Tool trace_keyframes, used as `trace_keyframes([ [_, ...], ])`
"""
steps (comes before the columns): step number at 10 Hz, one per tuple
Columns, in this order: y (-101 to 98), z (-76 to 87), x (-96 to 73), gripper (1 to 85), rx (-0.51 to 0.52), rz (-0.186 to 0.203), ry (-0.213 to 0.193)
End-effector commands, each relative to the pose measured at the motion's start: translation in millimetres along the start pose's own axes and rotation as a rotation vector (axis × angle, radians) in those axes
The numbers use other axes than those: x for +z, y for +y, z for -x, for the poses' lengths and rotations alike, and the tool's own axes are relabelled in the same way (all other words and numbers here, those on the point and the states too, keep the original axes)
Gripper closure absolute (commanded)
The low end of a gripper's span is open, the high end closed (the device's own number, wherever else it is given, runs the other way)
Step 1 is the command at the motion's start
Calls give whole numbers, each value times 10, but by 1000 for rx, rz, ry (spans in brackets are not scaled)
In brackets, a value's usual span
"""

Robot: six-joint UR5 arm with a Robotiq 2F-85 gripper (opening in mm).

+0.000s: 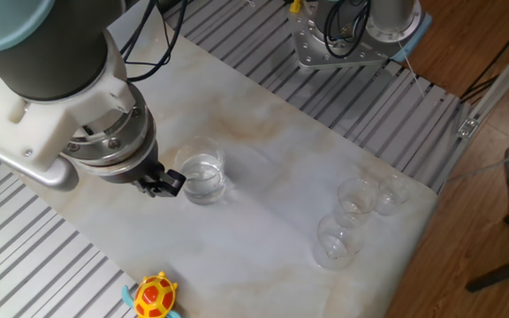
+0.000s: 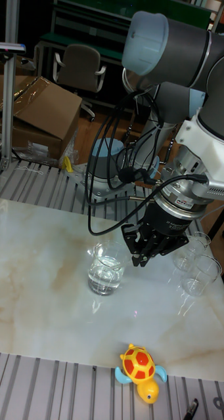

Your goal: Stir the beaker with a glass rod

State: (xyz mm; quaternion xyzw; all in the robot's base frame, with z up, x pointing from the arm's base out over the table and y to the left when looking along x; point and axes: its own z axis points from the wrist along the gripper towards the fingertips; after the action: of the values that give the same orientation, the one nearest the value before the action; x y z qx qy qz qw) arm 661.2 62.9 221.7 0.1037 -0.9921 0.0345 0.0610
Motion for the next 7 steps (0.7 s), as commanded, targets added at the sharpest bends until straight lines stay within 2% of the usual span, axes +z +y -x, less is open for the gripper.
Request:
trace_keyframes([
  [1,70,-7,-35,847,9,27,-6],
  [4,150,-59,-131,847,6,64,-13],
  [7,141,-125,-259,847,-19,87,-28],
])
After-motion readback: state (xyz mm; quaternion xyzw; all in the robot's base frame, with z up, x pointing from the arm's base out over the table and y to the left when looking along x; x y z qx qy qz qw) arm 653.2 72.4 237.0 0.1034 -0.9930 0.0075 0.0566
